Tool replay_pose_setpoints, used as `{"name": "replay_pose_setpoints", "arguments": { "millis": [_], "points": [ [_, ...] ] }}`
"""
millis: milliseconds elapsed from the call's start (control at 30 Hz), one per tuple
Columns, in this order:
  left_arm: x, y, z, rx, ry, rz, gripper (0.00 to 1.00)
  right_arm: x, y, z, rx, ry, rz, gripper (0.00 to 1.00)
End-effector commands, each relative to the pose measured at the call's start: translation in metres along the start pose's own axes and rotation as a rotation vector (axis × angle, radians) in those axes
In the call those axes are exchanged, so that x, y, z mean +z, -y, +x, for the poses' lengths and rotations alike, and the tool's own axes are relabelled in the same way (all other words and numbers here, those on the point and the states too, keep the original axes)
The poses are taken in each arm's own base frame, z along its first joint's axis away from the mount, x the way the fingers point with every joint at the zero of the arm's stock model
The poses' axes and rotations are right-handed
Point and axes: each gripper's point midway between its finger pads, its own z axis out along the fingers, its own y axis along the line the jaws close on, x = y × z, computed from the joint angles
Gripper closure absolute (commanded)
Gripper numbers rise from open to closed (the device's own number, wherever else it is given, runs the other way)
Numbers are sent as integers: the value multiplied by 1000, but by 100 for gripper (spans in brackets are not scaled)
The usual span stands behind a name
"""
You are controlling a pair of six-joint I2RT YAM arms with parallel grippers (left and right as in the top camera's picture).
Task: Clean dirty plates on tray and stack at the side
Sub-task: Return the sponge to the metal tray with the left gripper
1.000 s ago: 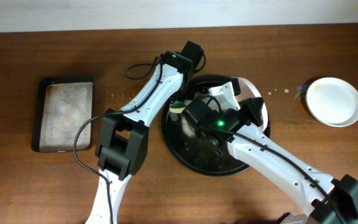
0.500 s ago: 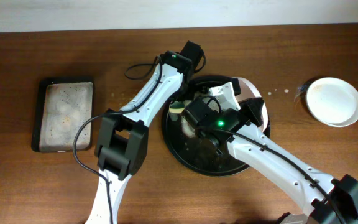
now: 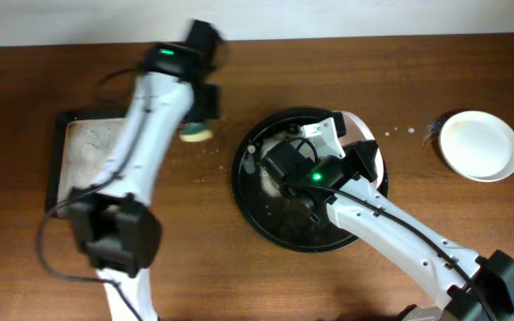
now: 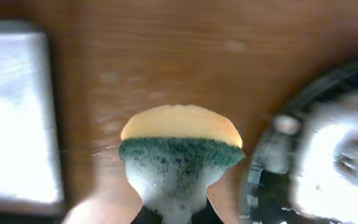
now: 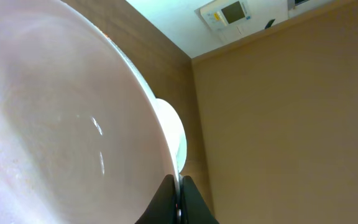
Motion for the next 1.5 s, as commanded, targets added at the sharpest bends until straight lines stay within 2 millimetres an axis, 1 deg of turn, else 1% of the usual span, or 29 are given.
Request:
{"name": "replay_pose_setpoints", "arguments": {
  "millis": [0,67,100,133,167,200,267,300,333,367,400,467,533,567,733,833,867,900,1000,1033,1067,1100,1133,1167,1267,1333,1367,1433,1467],
  "points": [
    [-45,-122,-13,-187,81,-92,100,-5,10,-8,56,21,2,96],
    [-28,-187,-1,-306,23,-141,100,-5,10,-8,57,21,1,96],
    [-19,-205,5,-347,0,-148,100,-5,10,-8,57,21,1,96],
    [-6,-217,12,-366,-27,-106,100,-5,10,-8,56,21,1,96],
    [4,-219,15,-358,-39,-25,100,-5,10,-7,56,20,1,96],
    [6,-224,18,-368,-46,-2,100,-5,10,-8,57,20,1,96],
    [8,-233,20,-331,-45,-13,100,-5,10,-8,57,20,1,96],
    [11,-234,19,-269,-39,-12,100,-5,10,-7,57,20,1,96],
    [18,-234,21,-216,-44,-11,99,-5,10,-7,57,20,1,96],
    [31,-232,26,-183,-61,-8,99,-5,10,-7,56,20,1,96],
    [45,-236,35,-177,-85,-37,99,-5,10,-7,56,20,1,96],
    [72,-250,54,-170,-130,-143,99,-5,10,-7,57,20,1,96],
    [93,-259,64,-167,-133,-213,98,-5,10,-7,56,20,1,96],
    [104,-259,66,-169,-116,-216,92,-5,10,-7,56,20,2,96],
    [122,-259,67,-173,-82,-222,87,-5,10,-7,56,20,2,96],
    [123,-258,70,-172,-89,-220,63,-5,10,-8,61,22,1,96],
    [117,-256,70,-170,-96,-216,29,-5,10,-8,61,22,1,96],
    [106,-253,66,-170,-95,-197,1,-5,10,-8,61,22,1,96],
    [61,-238,41,-188,-28,-106,1,-5,9,-8,65,19,-8,96],
    [45,-228,31,-189,18,-40,1,-5,4,-7,71,11,-33,96],
    [35,-220,25,-188,54,13,1,-6,-2,-6,76,1,-70,96],
    [26,-206,19,-183,87,90,4,-6,-7,-5,82,-6,-98,96],
    [15,-183,13,-173,123,224,16,-6,-9,-6,88,-6,-106,96],
    [8,-168,9,-165,143,310,26,-6,-7,-7,90,-3,-98,96],
    [-24,-100,1,-107,182,666,44,-12,3,-15,135,8,-123,96],
    [-31,-70,3,-50,168,722,46,-8,-8,-10,158,-34,-211,96],
    [-32,-58,4,-23,161,731,46,-4,-9,-8,165,-53,-222,96],
    [-35,-31,8,40,145,744,46,1,5,-9,202,-67,-214,96],
    [-33,-21,10,72,138,723,46,-1,6,-10,224,-71,-247,96]
  ]
}}
